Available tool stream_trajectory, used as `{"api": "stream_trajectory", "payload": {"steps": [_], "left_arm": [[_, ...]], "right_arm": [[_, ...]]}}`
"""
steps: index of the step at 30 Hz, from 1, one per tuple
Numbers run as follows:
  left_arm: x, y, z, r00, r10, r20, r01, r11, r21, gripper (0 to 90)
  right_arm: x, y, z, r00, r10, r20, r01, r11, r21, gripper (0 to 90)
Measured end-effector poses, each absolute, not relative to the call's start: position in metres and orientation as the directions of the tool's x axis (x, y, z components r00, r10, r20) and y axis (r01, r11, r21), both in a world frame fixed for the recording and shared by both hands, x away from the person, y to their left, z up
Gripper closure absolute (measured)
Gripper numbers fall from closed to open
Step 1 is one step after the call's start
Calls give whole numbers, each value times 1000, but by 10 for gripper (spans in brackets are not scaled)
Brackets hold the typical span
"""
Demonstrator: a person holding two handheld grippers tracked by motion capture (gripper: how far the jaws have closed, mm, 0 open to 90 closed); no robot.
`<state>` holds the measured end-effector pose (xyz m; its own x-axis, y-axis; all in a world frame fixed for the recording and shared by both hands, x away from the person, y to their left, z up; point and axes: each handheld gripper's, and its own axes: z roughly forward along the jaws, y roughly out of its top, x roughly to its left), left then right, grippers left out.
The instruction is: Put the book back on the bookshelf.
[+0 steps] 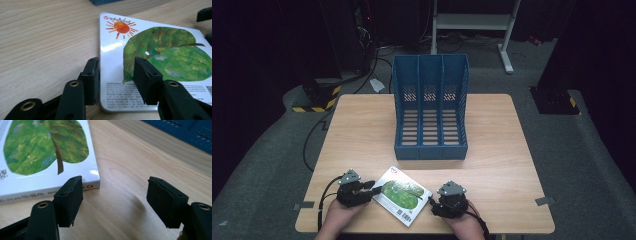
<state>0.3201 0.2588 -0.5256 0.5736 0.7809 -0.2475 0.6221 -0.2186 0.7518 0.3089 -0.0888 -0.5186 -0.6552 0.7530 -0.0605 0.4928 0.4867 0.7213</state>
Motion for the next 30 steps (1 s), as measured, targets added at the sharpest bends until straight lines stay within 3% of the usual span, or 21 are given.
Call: {"api": "stream_trajectory", "payload": {"steps": [14,20,25,30], "left_arm": [[312,211,-521,643,747,-171,568,-315,760,569],[312,214,-522,646,741,-183,569,-307,763,582],[311,215,-522,648,739,-184,567,-308,764,588],[311,216,-523,648,737,-190,569,-303,764,589]], "right_arm": [[336,-129,-512,-527,850,11,582,352,733,287],[313,-127,-508,-584,810,59,555,345,757,253],[297,-108,-512,-647,759,81,554,394,733,125],[293,-99,-516,-657,745,109,586,414,697,105]]}}
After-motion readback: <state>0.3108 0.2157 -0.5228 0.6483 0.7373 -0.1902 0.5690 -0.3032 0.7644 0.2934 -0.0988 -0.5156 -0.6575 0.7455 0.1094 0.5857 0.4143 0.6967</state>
